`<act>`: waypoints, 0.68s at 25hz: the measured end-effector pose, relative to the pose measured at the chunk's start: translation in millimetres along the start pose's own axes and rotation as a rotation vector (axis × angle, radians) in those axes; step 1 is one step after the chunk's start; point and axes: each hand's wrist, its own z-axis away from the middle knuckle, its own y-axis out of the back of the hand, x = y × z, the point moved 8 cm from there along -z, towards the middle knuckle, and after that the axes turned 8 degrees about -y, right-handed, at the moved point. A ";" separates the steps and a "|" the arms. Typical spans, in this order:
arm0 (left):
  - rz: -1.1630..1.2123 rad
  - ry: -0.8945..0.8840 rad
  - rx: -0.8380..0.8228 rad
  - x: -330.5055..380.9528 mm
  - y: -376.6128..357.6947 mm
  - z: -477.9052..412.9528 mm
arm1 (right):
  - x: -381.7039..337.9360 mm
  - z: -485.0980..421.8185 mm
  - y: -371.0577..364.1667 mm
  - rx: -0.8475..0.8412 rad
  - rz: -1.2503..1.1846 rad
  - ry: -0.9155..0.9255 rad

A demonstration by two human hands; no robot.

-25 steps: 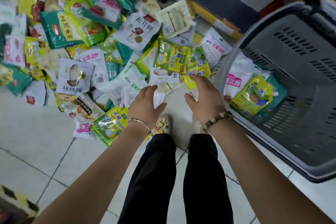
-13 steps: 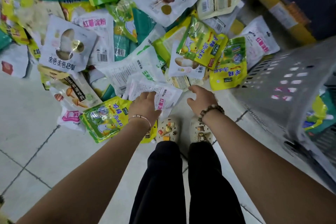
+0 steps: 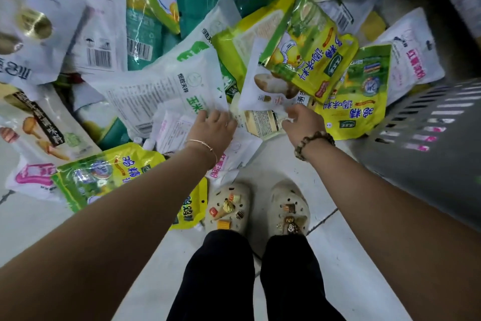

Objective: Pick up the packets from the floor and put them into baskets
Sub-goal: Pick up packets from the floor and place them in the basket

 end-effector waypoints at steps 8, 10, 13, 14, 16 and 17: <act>0.203 0.014 -0.020 -12.6 6.5 1.0 | -20.3 -32.3 59.3 0.276 -0.352 -0.044; 0.335 0.088 0.046 -27.1 17.2 5.0 | -28.1 -39.8 81.4 0.386 -0.376 -0.041; 0.621 0.226 0.191 -52.3 32.7 7.8 | -51.7 -57.6 110.7 0.450 -0.189 0.024; 0.718 0.287 0.232 -60.2 32.6 8.9 | -61.7 -66.5 113.1 0.401 -0.062 0.057; 0.923 0.434 0.293 -73.8 25.6 13.3 | -77.4 -83.5 111.8 0.259 0.201 0.125; 1.024 0.503 0.312 -77.4 20.6 16.0 | -80.5 -91.4 110.9 0.186 0.275 0.143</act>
